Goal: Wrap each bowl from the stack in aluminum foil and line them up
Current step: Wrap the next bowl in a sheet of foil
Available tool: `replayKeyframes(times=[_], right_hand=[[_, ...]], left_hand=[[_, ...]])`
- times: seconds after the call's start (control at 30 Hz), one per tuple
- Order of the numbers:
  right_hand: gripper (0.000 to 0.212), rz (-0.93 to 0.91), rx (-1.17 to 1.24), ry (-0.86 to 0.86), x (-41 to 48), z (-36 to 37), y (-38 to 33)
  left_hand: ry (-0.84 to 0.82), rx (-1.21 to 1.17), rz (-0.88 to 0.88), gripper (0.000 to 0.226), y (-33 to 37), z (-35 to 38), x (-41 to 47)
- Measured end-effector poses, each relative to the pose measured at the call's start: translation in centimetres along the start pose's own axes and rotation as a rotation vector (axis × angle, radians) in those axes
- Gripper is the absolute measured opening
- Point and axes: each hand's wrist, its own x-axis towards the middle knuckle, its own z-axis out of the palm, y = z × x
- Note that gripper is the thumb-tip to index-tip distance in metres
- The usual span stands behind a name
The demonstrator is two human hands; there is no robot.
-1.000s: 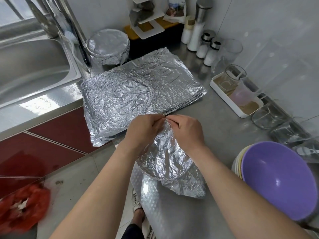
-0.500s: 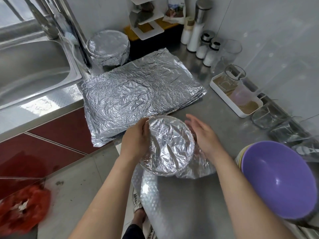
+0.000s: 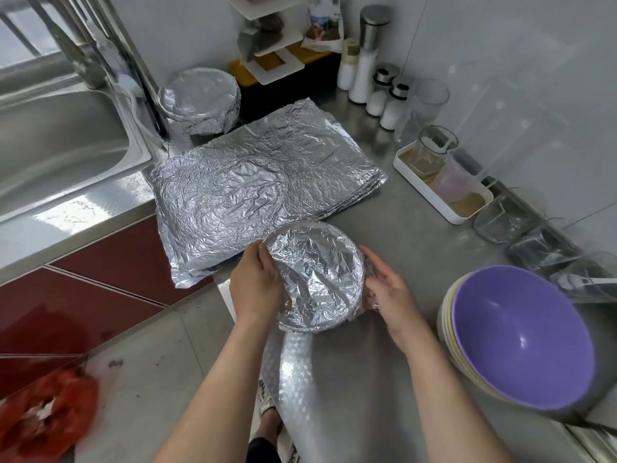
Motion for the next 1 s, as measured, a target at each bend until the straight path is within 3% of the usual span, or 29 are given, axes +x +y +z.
replayKeyframes(times=[0.17, 0.37, 0.43, 0.53, 0.63, 0.87, 1.0], right_hand=[[0.041, -0.065, 0.112, 0.192, -0.3, 2.3, 1.7], [0.031, 0.049, 0.45, 0.349, -0.9, 4.3, 1.2], [0.038, -0.014, 0.353, 0.374, -1.3, 4.8, 0.9], [0.02, -0.132, 0.253, 0.413, -1.5, 5.6, 0.8], [0.026, -0.183, 0.167, 0.476, -1.4, 6.0, 1.0], [0.039, -0.104, 0.195, 0.387, -1.1, 5.2, 1.3], [0.041, -0.117, 0.209, 0.404, -1.1, 4.6, 0.6]], left_hand=[[0.036, -0.024, -0.042, 0.036, 0.3, 0.2, -0.6], [0.062, -0.062, -0.09, 0.036, 0.7, 0.3, -1.2], [0.078, -0.072, -0.11, 0.037, 0.9, 0.5, -1.4], [0.097, -0.075, -0.122, 0.036, 0.9, 0.9, -1.5], [0.104, -0.065, -0.119, 0.036, 0.9, 1.1, -1.5], [0.104, -0.088, -0.117, 0.037, 0.6, 1.2, -1.4], [0.062, -0.262, -0.16, 0.033, 0.3, 1.4, -1.3]])
